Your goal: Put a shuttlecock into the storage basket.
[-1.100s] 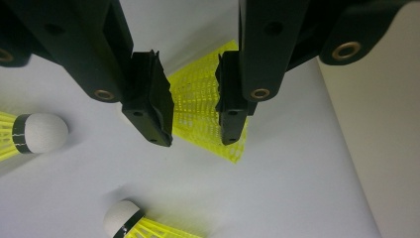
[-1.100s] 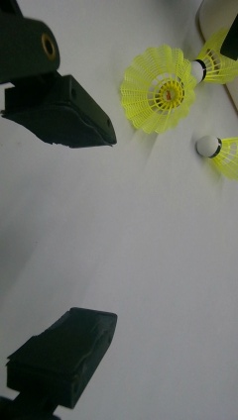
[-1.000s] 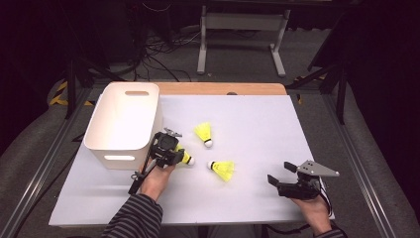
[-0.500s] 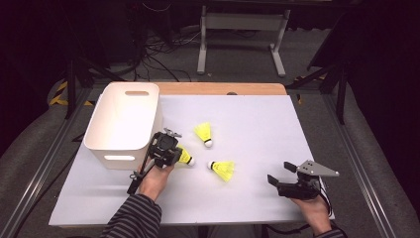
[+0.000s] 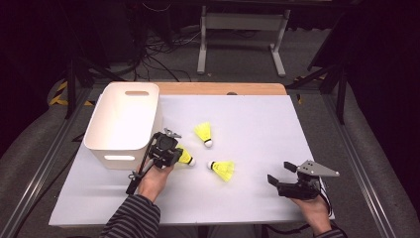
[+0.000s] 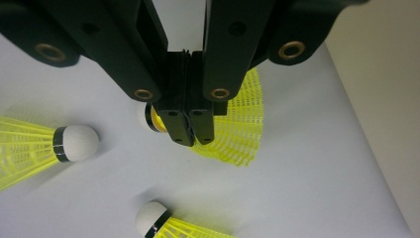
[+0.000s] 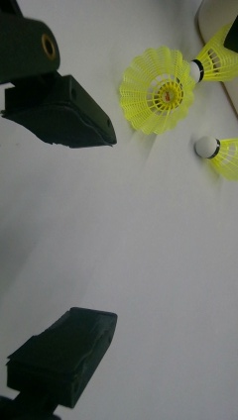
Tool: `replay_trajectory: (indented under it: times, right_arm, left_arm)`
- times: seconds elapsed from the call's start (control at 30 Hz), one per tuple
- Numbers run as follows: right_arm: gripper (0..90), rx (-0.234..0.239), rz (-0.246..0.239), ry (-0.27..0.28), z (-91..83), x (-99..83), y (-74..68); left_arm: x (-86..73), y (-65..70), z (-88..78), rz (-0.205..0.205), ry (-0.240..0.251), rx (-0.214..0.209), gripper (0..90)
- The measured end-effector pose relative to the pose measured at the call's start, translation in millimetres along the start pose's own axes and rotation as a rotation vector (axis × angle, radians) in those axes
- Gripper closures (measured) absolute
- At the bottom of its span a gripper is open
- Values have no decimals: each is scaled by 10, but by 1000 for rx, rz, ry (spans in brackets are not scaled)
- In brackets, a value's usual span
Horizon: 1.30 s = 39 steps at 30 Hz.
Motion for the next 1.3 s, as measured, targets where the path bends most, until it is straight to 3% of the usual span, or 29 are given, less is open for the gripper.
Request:
replay_trajectory:
  times: [0.2, 0.63, 1.13, 1.3]
  right_arm:
    - [164, 0, 0, -1, 2, -1, 0]
    - [165, -3, -1, 6, -1, 2, 4]
    - [165, -2, -2, 8, -2, 4, 1]
    - [165, -2, -2, 7, -2, 4, 1]
  left_arm:
    - [7, 10, -17, -6, 11, -36, 896]
    - [16, 38, -46, 11, 15, -67, 898]
    - [25, 37, -99, 38, 21, -67, 898]
    - [25, 51, -121, 29, 19, -82, 898]
Point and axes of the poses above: each handheld gripper's, and its own axes: z roughly forward along the jaws, x roughly out of its top, y roughly to its right, the point moved 2 cm from there along z, roughly forward along the jaws, and after that the axes turned 1 degree about x, right-handed, at the moved point
